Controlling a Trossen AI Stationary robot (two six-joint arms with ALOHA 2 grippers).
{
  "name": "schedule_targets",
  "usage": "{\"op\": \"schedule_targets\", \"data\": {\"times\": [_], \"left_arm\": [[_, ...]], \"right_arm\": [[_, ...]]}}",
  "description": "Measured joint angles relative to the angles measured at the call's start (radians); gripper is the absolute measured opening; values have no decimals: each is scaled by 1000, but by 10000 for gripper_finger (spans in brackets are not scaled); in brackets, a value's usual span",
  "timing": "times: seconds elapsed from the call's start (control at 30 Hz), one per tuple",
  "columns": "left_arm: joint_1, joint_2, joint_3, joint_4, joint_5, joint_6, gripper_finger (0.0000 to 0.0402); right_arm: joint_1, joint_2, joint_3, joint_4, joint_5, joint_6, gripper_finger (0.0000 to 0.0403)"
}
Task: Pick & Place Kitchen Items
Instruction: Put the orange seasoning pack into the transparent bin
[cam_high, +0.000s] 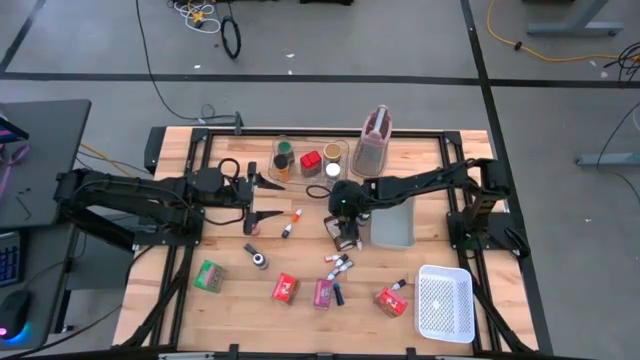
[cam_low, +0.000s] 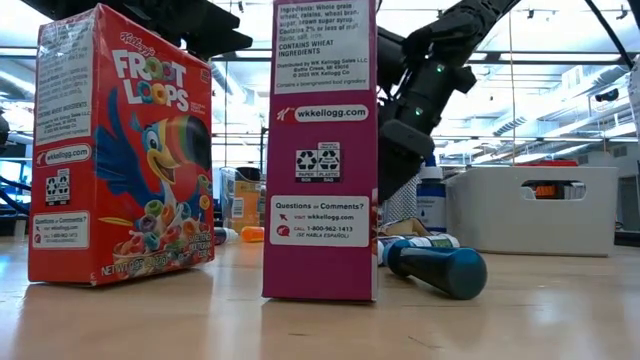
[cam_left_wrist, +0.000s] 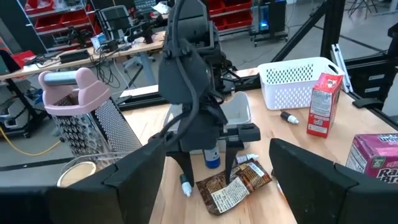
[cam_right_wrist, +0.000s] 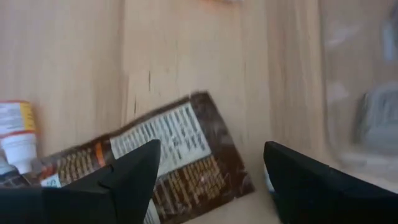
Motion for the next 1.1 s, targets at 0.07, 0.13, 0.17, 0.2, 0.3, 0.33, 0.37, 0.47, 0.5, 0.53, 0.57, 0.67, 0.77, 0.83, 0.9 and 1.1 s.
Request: {"op": "schedule_targets", "data": {"times": [0.07, 0.13, 0.17, 0.2, 0.3, 0.33, 0.37, 0.47, 0.5, 0.53, 0.57, 0.67, 0.77, 0.83, 0.9, 1.1], "left_arm": [[1, 0, 0, 0, 0, 1, 297], [1, 0, 0, 0, 0, 8, 297], [1, 0, 0, -3, 0, 8, 297], [1, 0, 0, -6, 0, 8, 297], [1, 0, 0, -9, 0, 8, 297], [1, 0, 0, -10, 0, 8, 297], [1, 0, 0, -11, 0, 8, 297], [1, 0, 0, -14, 0, 8, 297], [1, 0, 0, -15, 0, 8, 297], [1, 0, 0, -16, 0, 8, 297], [1, 0, 0, -18, 0, 8, 297], [1, 0, 0, -29, 0, 8, 297], [1, 0, 0, -46, 0, 8, 297], [1, 0, 0, -46, 0, 8, 297], [1, 0, 0, -46, 0, 8, 297], [1, 0, 0, -47, 0, 8, 297]], "right_arm": [[4, -1, 23, -3, 0, -29, 293], [11, -1, 59, -22, -3, -67, 290], [14, -1, 82, -24, -3, -84, 289], [17, -1, 106, -24, -3, -105, 287], [15, 4, 184, -18, -26, -131, 286], [9, 12, 207, -9, -52, -136, 286], [1, 26, 227, -8, -89, -137, 286], [-17, 90, 254, -18, -154, -138, 286], [-22, 112, 258, -28, -153, -138, 286], [-27, 133, 260, -36, -149, -138, 286], [-32, 150, 260, -56, -149, -138, 286], [-40, 182, 263, -86, -156, -146, 286], [-45, 201, 263, -116, -158, -144, 286], [-46, 205, 262, -122, -158, -145, 286], [-46, 202, 262, -121, -158, -165, 285], [-28, 173, 263, -136, -125, -214, 267]]}}
